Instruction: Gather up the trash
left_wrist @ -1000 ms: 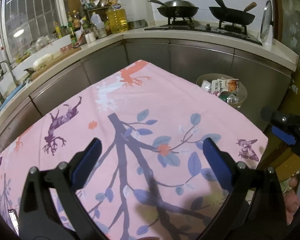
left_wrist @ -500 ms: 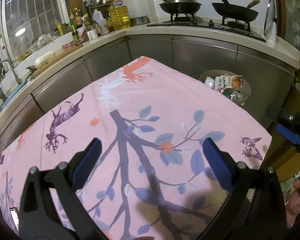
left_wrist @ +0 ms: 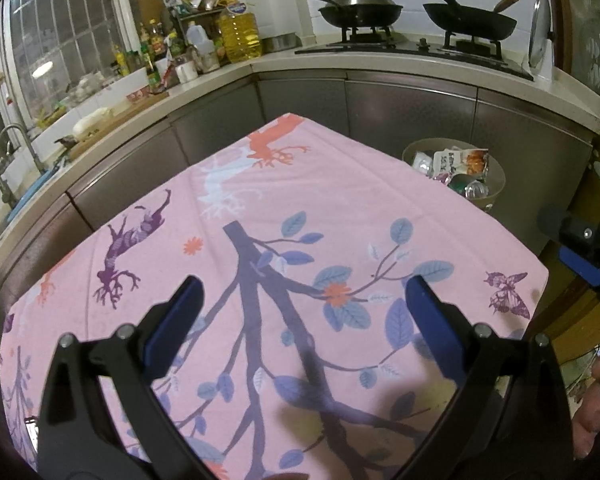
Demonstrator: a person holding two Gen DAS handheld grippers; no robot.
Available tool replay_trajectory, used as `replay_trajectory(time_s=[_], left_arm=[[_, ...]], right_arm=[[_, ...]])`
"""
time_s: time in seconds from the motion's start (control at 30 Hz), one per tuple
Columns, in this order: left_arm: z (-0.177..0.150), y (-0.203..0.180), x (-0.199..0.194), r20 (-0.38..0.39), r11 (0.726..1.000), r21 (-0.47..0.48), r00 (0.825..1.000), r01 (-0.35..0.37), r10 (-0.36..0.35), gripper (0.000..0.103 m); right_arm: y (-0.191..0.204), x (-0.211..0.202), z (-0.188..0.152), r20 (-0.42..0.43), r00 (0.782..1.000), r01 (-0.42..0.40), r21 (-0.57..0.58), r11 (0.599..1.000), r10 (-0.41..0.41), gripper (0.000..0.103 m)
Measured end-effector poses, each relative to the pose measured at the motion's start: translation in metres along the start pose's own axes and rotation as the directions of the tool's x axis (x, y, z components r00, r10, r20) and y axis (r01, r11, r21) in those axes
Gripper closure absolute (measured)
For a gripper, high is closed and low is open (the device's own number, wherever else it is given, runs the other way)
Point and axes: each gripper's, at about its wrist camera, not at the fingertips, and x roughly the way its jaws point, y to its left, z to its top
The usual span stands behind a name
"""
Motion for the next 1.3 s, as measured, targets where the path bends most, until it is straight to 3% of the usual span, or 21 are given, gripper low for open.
replay_trajectory(time_s=[0.53, 1.3], left_arm=[[0.0003, -0.0013, -0.0036, 0.017, 0.999, 0.022, 0.999, -0.045, 0.045, 0.006], [0.0015, -0.004, -0.0043, 0.019, 0.998, 0.036, 0.998, -0.053, 0.052, 0.006]], right_arm=[[-0.0048, -0.0036, 0.008, 0.008, 1.0, 0.002, 0.001, 1.0, -0.002, 0.021], [-0.0031, -0.0069, 0.0059, 0.014, 1.0, 0.006, 0.003, 1.0, -0.006, 0.021]])
